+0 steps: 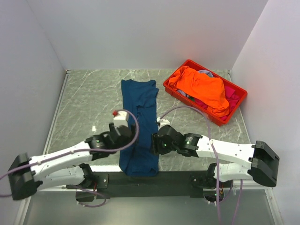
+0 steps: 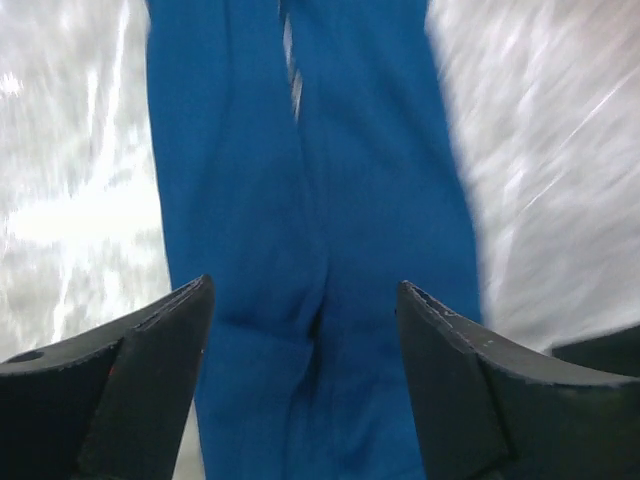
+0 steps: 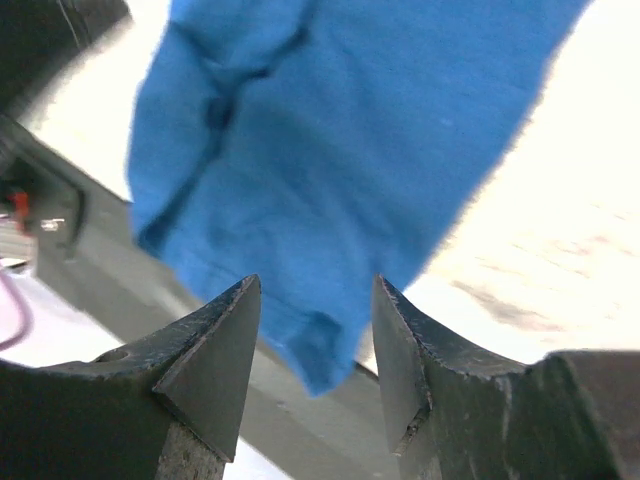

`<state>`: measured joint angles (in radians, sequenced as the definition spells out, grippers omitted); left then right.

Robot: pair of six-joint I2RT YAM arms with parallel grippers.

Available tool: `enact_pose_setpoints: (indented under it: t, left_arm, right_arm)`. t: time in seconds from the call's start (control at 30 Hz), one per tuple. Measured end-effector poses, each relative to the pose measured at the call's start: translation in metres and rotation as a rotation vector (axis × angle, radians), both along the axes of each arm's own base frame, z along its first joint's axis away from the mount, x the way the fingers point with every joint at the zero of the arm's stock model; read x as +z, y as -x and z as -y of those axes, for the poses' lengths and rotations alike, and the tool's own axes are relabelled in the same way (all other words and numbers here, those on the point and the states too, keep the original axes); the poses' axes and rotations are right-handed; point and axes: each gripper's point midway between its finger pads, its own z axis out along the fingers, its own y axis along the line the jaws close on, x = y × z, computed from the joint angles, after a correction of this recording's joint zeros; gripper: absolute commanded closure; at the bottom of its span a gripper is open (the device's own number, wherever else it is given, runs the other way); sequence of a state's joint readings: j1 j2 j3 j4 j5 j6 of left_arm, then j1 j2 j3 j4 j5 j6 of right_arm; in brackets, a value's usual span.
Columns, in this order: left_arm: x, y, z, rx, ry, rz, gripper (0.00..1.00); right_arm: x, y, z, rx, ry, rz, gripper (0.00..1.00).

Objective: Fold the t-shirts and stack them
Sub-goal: Fold the tshirt

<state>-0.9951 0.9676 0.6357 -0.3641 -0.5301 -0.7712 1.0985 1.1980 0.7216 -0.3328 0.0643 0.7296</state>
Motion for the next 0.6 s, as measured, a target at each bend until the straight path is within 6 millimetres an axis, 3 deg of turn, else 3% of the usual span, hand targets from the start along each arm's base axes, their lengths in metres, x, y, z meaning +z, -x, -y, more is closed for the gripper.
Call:
enact_pose_setpoints:
  t: [0.13,0.23,0.47,0.6]
  left_arm:
    - [-0.040,0.030,0.003,-0.019,-0.157,-0.071,0.33]
    - [-0.057,0.043,0.001,-0.014,-0.240,-0.098,0.38]
    - [-0.082,0.046,-0.001,0.051,-0.365,-0.135,0.49]
    - [-0.081,0.050,0.006,0.055,-0.352,-0.138,0.51]
  right_arm:
    - [-0.015,-0.002,0.017,-0.021,0.032,-0.010,0.44]
    - [-0.023,-0.003,0.028,-0.041,0.044,-0.018,0.44]
    - [-0.031,0.000,0.037,-0.047,0.045,-0.025,0.44]
    - [-0.031,0.000,0.037,-0.047,0.034,-0.020,0.44]
